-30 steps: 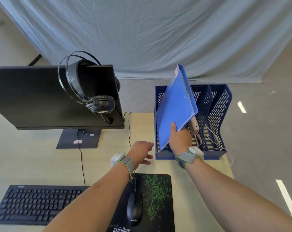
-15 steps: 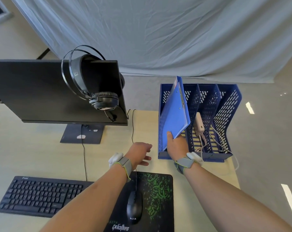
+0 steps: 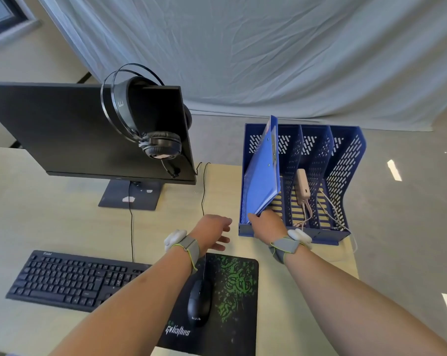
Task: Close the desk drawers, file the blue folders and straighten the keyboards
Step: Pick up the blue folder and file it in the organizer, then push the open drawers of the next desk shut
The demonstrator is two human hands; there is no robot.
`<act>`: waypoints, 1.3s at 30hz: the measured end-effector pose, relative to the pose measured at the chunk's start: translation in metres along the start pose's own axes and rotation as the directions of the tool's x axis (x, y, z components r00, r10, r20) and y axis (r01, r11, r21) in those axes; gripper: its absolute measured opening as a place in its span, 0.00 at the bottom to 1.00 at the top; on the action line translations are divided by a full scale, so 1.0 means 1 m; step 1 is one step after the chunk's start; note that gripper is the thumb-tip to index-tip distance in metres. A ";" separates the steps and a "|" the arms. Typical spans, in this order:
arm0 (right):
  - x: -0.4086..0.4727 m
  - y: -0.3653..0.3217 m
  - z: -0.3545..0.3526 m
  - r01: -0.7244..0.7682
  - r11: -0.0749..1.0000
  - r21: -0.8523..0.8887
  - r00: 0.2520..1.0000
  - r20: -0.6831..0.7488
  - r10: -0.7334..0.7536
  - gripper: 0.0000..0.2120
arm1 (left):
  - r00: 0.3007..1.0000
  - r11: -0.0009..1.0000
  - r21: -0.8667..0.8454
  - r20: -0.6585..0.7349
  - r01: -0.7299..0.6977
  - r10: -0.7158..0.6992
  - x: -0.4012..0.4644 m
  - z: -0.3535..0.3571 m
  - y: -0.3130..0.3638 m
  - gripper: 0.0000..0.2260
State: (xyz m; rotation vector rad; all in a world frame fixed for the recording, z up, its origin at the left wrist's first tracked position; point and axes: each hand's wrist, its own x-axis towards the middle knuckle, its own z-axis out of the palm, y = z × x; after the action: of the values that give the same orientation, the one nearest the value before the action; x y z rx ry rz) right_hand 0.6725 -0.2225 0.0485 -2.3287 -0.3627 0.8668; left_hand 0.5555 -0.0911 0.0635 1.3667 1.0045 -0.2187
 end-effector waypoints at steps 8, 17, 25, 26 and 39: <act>-0.018 0.005 0.007 -0.109 0.986 -0.123 0.940 0.310 0.142 0.09 | 0.995 0.998 0.043 -0.087 0.045 -0.041 -0.027 -0.008 -0.027 0.14; -0.054 -0.029 0.046 0.196 0.917 -0.347 0.937 0.343 -0.070 0.07 | 0.973 0.999 0.045 -0.231 0.016 -0.005 -0.082 -0.066 -0.059 0.14; -0.105 -0.086 0.085 0.332 0.858 -0.392 0.921 0.331 -0.205 0.04 | 0.949 0.997 -0.030 -0.311 -0.071 0.058 -0.147 -0.135 -0.084 0.11; -0.116 -0.095 0.095 0.354 0.842 -0.408 0.916 0.335 -0.223 0.07 | 0.946 0.996 -0.043 -0.318 -0.083 0.065 -0.157 -0.149 -0.094 0.11; -0.260 -0.190 0.247 0.571 0.730 -0.375 0.820 0.286 -0.495 0.14 | 0.872 0.990 0.028 -0.470 -0.139 0.135 -0.286 -0.295 -0.199 0.10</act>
State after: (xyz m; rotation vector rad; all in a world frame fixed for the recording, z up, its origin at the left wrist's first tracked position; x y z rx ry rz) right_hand 0.3073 -0.0791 0.1514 -2.3333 -1.3700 0.7300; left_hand 0.1184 0.0007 0.1579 1.5143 1.2991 0.2405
